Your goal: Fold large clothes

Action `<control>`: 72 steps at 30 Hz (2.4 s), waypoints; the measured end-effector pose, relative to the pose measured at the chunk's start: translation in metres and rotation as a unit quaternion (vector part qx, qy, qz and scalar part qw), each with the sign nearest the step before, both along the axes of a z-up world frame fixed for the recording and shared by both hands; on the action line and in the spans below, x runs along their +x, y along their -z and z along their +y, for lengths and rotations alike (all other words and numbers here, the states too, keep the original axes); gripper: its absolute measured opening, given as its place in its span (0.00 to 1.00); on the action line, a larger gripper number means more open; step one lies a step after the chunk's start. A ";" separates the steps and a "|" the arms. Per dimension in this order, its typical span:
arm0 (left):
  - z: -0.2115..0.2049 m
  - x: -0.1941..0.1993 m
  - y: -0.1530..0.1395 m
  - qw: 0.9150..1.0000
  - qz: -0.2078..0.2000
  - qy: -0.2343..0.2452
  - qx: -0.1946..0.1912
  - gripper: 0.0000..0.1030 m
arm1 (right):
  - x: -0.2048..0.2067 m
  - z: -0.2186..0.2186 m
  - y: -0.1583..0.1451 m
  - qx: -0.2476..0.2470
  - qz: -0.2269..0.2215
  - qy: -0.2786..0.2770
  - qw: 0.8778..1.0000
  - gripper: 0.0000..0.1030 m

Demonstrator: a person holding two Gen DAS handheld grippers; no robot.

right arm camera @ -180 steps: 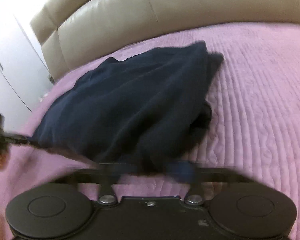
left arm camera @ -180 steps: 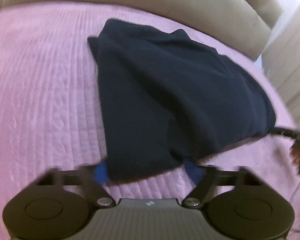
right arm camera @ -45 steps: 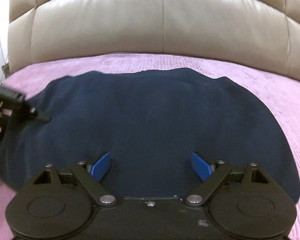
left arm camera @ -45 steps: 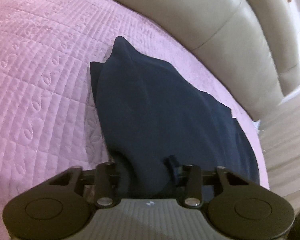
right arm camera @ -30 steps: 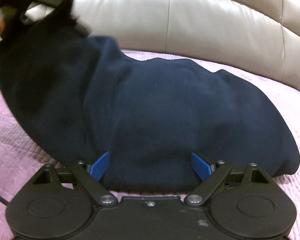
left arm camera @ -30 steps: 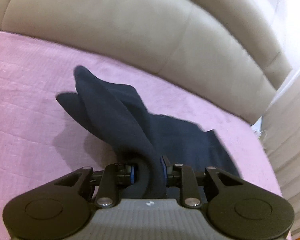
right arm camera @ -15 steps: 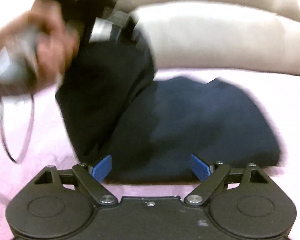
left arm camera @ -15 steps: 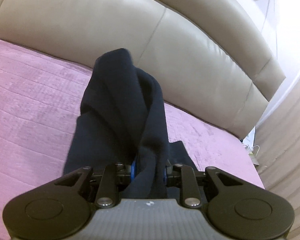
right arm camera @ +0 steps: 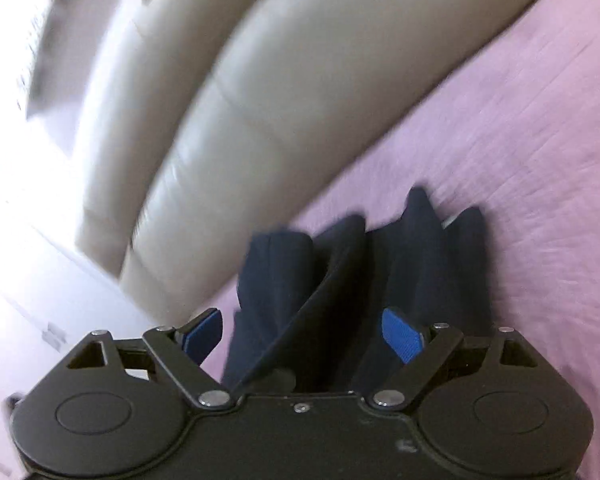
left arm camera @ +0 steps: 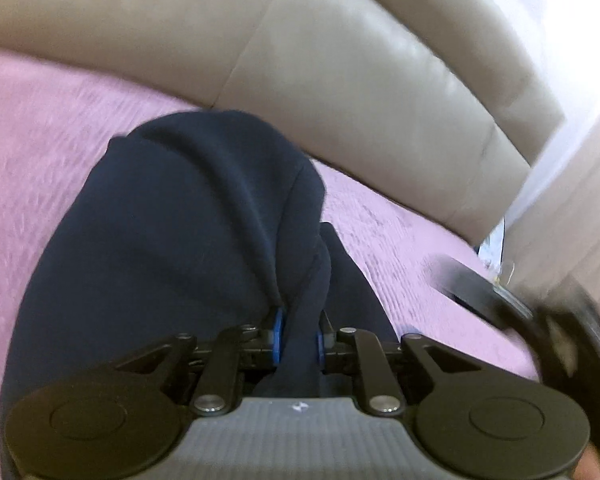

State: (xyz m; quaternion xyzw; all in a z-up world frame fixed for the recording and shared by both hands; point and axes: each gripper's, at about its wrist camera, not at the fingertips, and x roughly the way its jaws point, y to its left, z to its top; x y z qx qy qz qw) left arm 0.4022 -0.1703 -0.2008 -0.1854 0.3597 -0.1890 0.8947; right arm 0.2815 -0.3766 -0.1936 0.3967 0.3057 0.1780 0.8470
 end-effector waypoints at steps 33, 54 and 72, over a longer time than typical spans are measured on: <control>0.079 -0.023 -0.001 0.993 0.044 0.086 0.066 0.22 | 0.014 -0.049 -0.002 0.042 0.099 -0.094 0.990 0.82; 0.034 -0.044 0.003 0.978 0.034 0.166 0.119 0.22 | -0.053 -0.038 -0.037 -0.190 0.093 -0.070 0.975 0.74; 0.031 -0.041 0.007 0.975 0.028 0.178 0.127 0.22 | 0.111 0.028 -0.088 -0.397 -0.016 -0.086 0.914 0.04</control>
